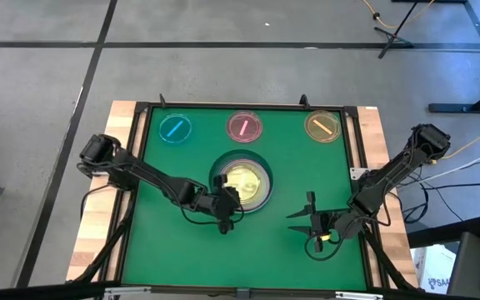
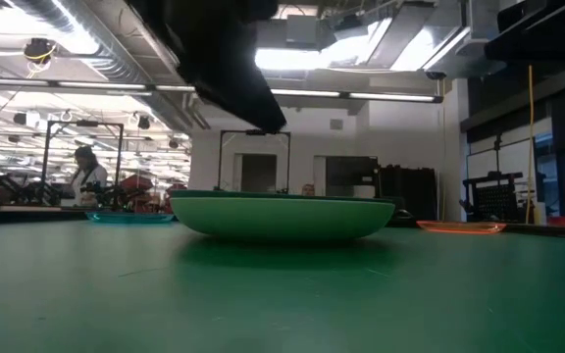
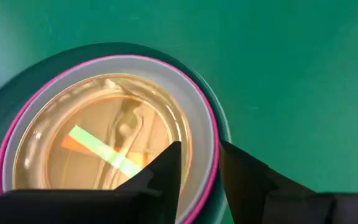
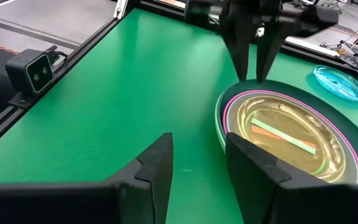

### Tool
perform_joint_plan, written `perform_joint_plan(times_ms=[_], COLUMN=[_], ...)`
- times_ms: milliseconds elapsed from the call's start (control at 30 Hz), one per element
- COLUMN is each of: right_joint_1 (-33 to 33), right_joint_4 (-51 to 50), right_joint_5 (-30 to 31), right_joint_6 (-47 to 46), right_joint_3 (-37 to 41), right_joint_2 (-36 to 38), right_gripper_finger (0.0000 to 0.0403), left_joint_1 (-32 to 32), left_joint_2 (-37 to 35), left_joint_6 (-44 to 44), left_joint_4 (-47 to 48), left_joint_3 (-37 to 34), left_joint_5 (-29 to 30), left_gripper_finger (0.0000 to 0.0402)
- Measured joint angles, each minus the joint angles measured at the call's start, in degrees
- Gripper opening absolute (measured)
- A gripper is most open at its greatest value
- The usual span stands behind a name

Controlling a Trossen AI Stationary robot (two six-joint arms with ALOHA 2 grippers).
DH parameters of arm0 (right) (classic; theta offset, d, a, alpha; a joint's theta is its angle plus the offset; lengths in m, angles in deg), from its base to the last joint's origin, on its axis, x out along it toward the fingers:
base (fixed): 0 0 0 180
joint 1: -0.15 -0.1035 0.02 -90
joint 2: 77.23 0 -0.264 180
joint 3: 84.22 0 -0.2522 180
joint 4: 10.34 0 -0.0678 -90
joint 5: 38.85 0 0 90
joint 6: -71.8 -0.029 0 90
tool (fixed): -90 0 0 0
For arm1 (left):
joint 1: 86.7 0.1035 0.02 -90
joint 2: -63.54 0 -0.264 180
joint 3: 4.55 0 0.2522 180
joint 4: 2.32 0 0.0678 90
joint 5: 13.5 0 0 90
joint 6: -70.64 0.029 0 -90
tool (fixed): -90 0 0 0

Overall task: Stack plastic plates
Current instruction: Stack the blue plate on top of the green plate

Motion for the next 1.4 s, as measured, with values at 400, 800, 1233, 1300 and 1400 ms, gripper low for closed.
perform_joint_plan(times_ms=[400,800,1233,1300,1400], right_joint_1=[0.0,0.0,0.5,1.0,2.4], right_joint_4=[-0.1,-1.2,-1.9,-2.2,-2.6], right_joint_5=[-0.1,-0.2,2.8,2.8,2.8], right_joint_6=[-0.4,-3.5,-0.2,0.2,0.2], right_joint_3=[0.0,0.0,0.0,0.0,0.0], right_joint_2=[0.0,0.0,-0.4,-0.4,-0.4], right_gripper_finger=[0.014,0.014,0.014,0.014,0.014], left_joint_1=[-0.7,11.6,32.3,35.2,39.5], left_joint_2=[-10.8,-11.3,-8.0,-6.8,-5.0], left_joint_6=[-12.6,-22.5,-8.7,-6.5,-3.6], left_joint_4=[25.9,49.5,51.0,50.4,49.2], left_joint_3=[0.0,0.0,0.0,0.0,0.0], left_joint_5=[8.5,9.4,4.5,4.5,3.6], left_gripper_finger=[0.0104,0.0104,0.0104,0.0104,0.0104])
